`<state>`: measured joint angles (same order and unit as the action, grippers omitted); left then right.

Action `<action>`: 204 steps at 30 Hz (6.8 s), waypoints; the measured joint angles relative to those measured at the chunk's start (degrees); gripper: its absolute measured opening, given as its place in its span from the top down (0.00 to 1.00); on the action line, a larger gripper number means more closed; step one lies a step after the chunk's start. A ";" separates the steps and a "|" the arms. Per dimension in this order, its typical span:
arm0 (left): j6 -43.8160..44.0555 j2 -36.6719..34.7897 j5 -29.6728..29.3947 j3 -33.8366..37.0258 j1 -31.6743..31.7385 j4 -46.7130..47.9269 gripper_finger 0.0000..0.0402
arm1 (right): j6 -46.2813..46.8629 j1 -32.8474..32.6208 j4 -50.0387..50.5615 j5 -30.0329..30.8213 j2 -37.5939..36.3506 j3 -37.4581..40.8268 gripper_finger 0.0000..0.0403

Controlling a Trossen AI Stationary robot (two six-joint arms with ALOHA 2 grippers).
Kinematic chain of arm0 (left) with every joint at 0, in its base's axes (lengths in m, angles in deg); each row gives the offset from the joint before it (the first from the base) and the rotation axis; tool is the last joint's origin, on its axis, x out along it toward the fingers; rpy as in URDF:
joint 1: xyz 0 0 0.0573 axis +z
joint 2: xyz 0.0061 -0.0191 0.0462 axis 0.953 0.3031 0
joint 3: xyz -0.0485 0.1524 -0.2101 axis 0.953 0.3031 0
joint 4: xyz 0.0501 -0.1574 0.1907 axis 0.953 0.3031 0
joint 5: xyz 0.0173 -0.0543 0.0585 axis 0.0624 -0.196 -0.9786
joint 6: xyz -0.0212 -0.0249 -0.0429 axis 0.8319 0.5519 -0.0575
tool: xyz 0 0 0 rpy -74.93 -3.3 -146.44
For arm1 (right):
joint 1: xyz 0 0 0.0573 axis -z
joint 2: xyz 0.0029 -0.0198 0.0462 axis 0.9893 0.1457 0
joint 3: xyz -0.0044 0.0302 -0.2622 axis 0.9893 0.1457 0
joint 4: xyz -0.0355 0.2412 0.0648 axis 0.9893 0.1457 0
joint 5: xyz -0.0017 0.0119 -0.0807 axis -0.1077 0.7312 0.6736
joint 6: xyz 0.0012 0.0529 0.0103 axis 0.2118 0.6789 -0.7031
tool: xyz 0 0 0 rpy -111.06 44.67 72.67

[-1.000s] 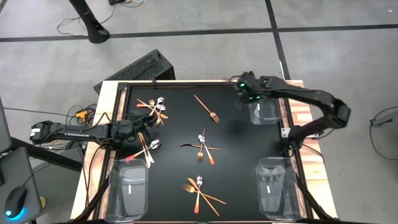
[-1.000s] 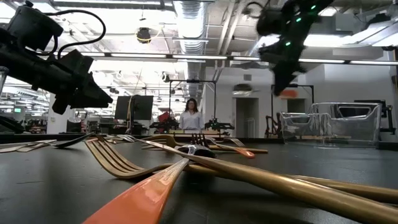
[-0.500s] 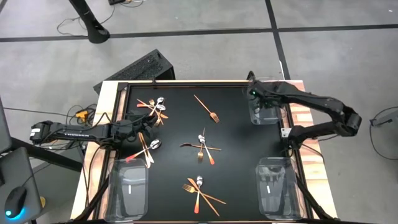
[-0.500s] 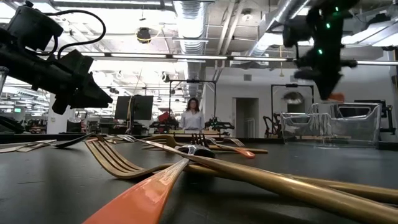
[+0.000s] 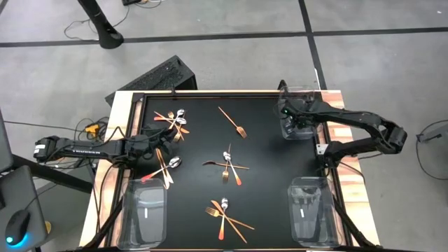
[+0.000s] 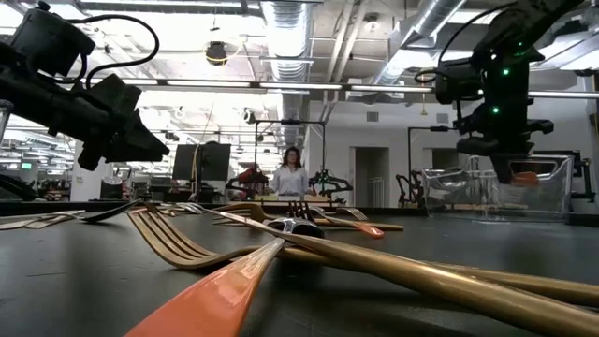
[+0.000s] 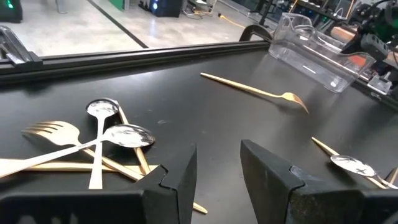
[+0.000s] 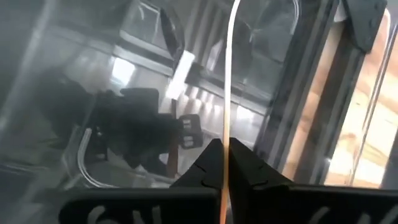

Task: Sort silverware by color (type)
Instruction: Put the orange spoon into the top right transparent bin, then put the gold fork into the bottom right transparent bin

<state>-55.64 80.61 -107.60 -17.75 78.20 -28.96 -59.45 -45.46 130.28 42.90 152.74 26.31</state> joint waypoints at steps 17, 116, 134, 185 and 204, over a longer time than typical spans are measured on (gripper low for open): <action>-0.31 0.00 -1.12 0.00 0.00 0.02 0.72 | -0.37 -1.39 -1.04 0.48 -0.09 -0.01 0.57; 0.20 7.13 -1.67 0.00 -0.20 0.48 0.72 | -10.10 -23.26 -25.82 1.54 45.44 -36.57 0.61; 0.28 7.13 -2.83 0.00 -0.17 0.48 0.72 | -10.32 -17.96 -24.15 -11.31 46.10 -36.50 0.61; -1.30 7.11 -6.69 0.00 -0.13 -7.60 0.72 | 26.13 -47.94 13.40 -3.14 6.30 -26.87 0.98; -4.90 7.13 -6.79 -0.02 -0.13 -19.76 0.72 | 94.49 -99.19 24.21 0.18 7.36 -23.39 0.98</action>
<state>-60.54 87.73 -114.38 -17.77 78.07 -48.72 35.05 -144.65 154.49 43.08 160.11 2.92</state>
